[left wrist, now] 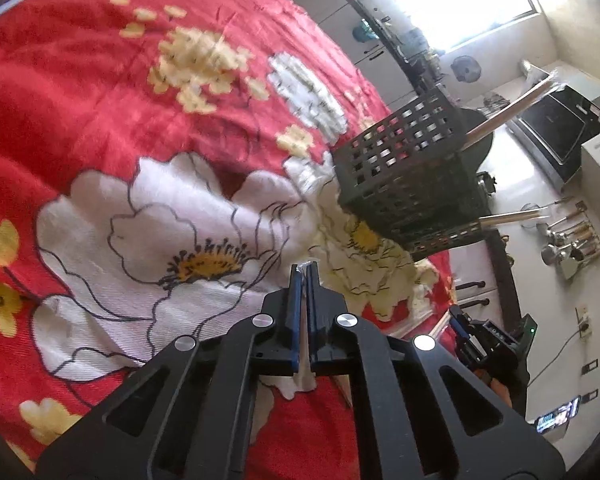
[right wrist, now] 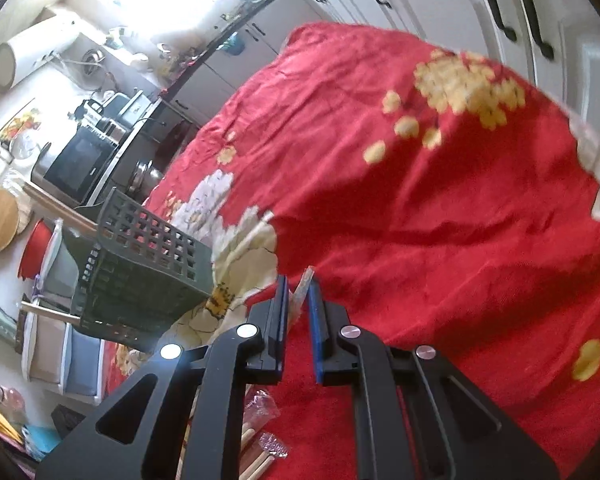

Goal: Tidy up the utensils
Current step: 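Close the left tool on a chopstick while the right tool grasps another, then lift both held chopsticks upright and carry them above the caddy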

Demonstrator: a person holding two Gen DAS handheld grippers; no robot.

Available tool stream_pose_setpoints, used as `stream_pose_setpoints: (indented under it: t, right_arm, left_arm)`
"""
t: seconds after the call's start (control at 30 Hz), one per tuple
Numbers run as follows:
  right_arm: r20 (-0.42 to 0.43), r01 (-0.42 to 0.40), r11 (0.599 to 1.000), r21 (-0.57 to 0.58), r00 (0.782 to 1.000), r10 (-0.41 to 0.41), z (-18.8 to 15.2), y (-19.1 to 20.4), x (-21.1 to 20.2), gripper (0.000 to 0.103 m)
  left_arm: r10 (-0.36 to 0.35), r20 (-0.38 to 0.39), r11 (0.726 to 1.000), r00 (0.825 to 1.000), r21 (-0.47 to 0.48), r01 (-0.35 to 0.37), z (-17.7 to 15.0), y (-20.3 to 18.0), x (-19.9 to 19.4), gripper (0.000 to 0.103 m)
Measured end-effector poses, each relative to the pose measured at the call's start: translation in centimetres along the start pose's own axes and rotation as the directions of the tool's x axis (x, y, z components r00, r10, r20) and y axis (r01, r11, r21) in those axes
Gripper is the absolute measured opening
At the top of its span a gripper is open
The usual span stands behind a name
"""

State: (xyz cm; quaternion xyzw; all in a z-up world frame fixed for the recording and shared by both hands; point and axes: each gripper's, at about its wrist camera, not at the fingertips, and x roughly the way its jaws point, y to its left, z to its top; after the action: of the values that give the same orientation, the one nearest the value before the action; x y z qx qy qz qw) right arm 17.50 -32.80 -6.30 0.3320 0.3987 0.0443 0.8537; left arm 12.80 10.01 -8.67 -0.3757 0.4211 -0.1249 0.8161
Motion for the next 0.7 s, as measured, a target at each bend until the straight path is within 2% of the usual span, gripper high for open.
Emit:
stream_pose_setpoints:
  t: [0.13,0.33,0.47,0.7]
  right_arm:
    - [0.023,-0.001,0.999,-0.048,1.000,0.002,0.5,1.0,-1.1,0.010]
    - [0.066,-0.047,0.983,-0.176,0.996,0.060,1.1,4.3,-3.6,0.008]
    - [0.096,-0.063,0.952,-0.299,0.991,0.096,0.8,7.4,-5.1,0.007]
    - [0.098,-0.090,0.893,-0.441,0.984,0.148,-0.4,11.3,-6.5,0.006]
  left_arm:
    - [-0.019,0.025,1.000,1.000,0.022,0.019,0.4,-1.0,-1.2,0.001]
    - [-0.042,0.070,0.996,0.997,0.084,0.036,1.2,-3.3,-3.0,0.000]
    - [-0.045,0.111,0.989,0.993,0.145,0.028,1.7,-5.1,-4.3,0.000]
    - [-0.048,0.165,0.969,0.985,0.249,0.005,2.6,-8.1,-5.9,0.000]
